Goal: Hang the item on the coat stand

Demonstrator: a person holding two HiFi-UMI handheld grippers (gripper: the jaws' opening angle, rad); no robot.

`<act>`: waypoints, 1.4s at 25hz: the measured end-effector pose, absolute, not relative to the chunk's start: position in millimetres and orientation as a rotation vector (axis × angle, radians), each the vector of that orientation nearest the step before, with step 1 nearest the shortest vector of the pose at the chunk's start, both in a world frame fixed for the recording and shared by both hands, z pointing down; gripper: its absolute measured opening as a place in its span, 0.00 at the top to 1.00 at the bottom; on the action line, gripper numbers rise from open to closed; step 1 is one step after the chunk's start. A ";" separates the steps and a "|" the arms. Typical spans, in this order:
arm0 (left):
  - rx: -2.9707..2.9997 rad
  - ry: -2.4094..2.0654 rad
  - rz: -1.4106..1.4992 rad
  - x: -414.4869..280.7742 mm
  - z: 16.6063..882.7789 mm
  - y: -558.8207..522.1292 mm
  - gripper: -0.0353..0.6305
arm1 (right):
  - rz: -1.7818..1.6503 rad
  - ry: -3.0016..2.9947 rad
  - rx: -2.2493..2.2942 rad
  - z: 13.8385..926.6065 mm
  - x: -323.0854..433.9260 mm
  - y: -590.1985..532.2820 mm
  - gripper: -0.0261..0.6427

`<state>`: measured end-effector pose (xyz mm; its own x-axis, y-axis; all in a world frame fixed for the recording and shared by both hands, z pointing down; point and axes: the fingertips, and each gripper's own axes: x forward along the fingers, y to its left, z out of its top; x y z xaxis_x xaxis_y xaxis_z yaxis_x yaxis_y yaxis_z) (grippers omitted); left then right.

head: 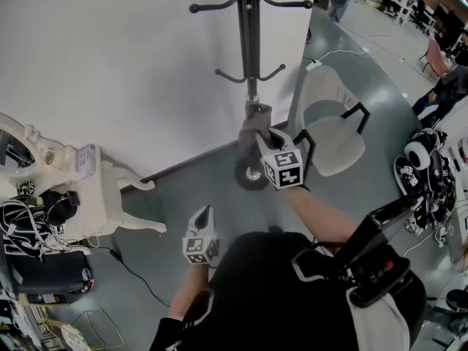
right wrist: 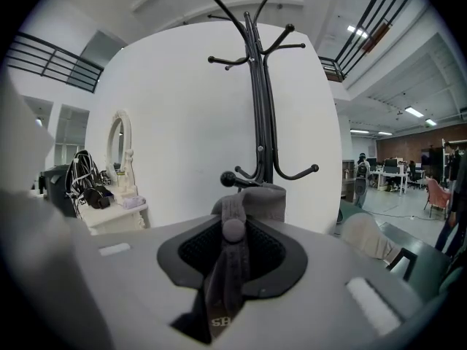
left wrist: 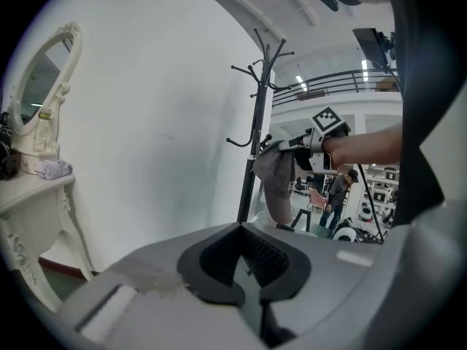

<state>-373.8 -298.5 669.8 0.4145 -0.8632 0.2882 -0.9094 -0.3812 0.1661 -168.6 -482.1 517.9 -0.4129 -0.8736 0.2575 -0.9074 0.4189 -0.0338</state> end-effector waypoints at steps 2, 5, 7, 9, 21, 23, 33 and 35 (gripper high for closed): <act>2.384 -1.545 0.222 -372.9 667.1 -300.4 0.91 | 0.250 -2.462 1.575 525.0 -167.8 -486.5 0.83; 2.384 -1.556 0.222 -373.1 664.2 -302.3 0.91 | 0.257 -2.449 1.574 535.2 -167.8 -492.2 0.83; 2.381 -1.574 0.218 -374.2 661.0 -302.9 0.91 | 0.265 -2.439 1.561 542.8 -168.4 -494.3 0.83; 2.379 -1.592 0.203 -374.4 655.2 -302.8 0.91 | 0.273 -2.426 1.548 551.4 -168.8 -496.4 0.83; 2.322 -1.658 0.207 -380.0 651.6 -290.4 0.91 | 0.297 -2.356 1.484 600.0 -172.6 -519.5 0.84; 2.297 -1.679 0.213 -384.7 654.2 -286.4 0.91 | 0.304 -2.343 1.476 604.7 -172.2 -524.5 0.84; 2.221 -1.767 0.201 -395.3 652.0 -275.4 0.92 | 0.360 -2.290 1.454 630.5 -166.1 -539.3 0.84; 2.198 -1.782 0.181 -397.1 652.2 -272.4 0.92 | 0.379 -2.290 1.447 637.6 -165.3 -540.9 0.84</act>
